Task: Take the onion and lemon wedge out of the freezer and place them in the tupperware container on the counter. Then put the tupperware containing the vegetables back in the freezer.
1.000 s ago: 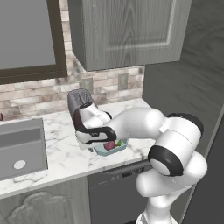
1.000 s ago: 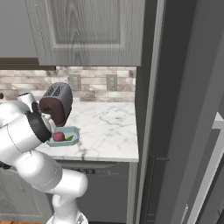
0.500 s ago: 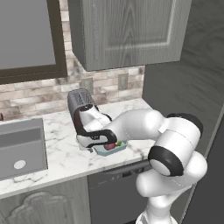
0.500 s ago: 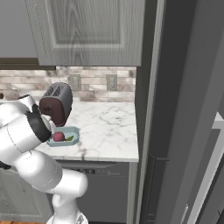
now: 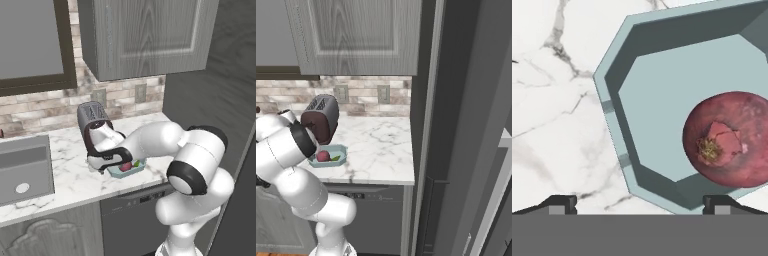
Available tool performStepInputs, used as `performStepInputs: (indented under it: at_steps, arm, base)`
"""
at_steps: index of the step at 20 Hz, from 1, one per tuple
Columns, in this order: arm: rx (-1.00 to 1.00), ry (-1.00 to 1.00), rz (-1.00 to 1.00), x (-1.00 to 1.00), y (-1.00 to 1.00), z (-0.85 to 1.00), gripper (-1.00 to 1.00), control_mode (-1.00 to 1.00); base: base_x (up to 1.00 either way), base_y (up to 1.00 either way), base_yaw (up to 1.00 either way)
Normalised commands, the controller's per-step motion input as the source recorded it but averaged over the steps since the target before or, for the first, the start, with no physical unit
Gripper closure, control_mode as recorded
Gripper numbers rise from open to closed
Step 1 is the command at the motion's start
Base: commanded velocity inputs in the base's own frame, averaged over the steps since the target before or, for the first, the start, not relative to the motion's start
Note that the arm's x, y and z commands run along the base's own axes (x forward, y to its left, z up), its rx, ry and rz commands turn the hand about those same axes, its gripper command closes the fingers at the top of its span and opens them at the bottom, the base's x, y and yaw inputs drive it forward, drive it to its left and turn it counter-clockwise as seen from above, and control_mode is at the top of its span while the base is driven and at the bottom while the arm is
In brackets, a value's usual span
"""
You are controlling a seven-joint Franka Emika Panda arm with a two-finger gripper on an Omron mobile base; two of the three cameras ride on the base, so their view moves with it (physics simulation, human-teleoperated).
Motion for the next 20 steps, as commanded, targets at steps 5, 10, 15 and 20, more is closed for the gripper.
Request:
performStepInputs:
  at_steps: [5, 10, 15, 20]
  arm:
    - [0.00, -0.01, -0.02, 0.05, 0.04, -0.17, -1.00, -1.00]
    - [0.00, -0.01, -0.01, 0.11, 0.03, -0.14, -1.00, -1.00]
    - [0.00, -0.01, -0.02, 0.06, 0.00, -0.15, -1.00, -1.00]
    - [0.00, -0.01, -0.02, 0.00, 0.00, -0.13, -1.00, -1.00]
  base:
    - [0.00, 0.00, 0.00]
    - [0.00, 0.00, 0.00]
    - [0.00, 0.00, 0.00]
    - [0.00, 0.00, 0.00]
